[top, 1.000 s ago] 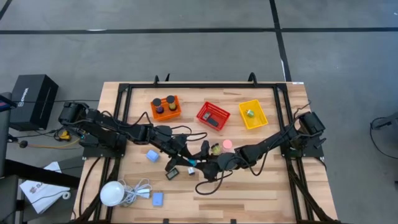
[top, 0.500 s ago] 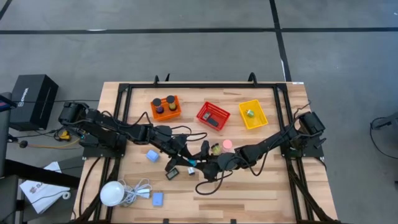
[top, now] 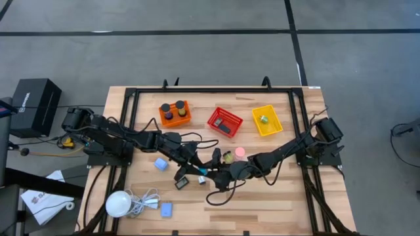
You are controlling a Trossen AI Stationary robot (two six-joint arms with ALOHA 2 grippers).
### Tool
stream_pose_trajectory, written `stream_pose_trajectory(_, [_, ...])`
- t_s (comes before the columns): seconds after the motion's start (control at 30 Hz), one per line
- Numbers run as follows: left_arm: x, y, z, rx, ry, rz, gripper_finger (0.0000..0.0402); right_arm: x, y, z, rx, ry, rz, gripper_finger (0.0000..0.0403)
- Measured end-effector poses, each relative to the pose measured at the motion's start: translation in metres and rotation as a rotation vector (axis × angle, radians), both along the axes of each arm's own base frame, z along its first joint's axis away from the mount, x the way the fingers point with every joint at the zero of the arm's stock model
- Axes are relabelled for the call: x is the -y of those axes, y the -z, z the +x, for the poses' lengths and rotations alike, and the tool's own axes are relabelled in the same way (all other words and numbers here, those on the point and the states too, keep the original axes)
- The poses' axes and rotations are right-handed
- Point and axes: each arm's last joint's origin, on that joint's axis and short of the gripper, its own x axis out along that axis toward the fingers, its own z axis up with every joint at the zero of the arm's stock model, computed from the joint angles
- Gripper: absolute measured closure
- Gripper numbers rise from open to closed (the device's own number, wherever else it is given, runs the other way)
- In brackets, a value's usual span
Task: Pick & Place Office items
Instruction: Put the blue charger adapter into the yellow bin
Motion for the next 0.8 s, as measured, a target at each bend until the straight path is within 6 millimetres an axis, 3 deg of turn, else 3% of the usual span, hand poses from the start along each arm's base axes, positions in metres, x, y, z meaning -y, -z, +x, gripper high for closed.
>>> stream_pose_trajectory(0.53, [-0.001,0.0,0.001,0.004,-0.035,0.014,0.0176,-0.001,-0.001,0.0,0.005,0.011,0.03,0.0264])
stream_pose_trajectory(0.8, [-0.001,0.0,0.001,0.007,-0.035,0.014,0.0152,0.001,0.008,-0.003,-0.083,0.048,0.088,0.0266])
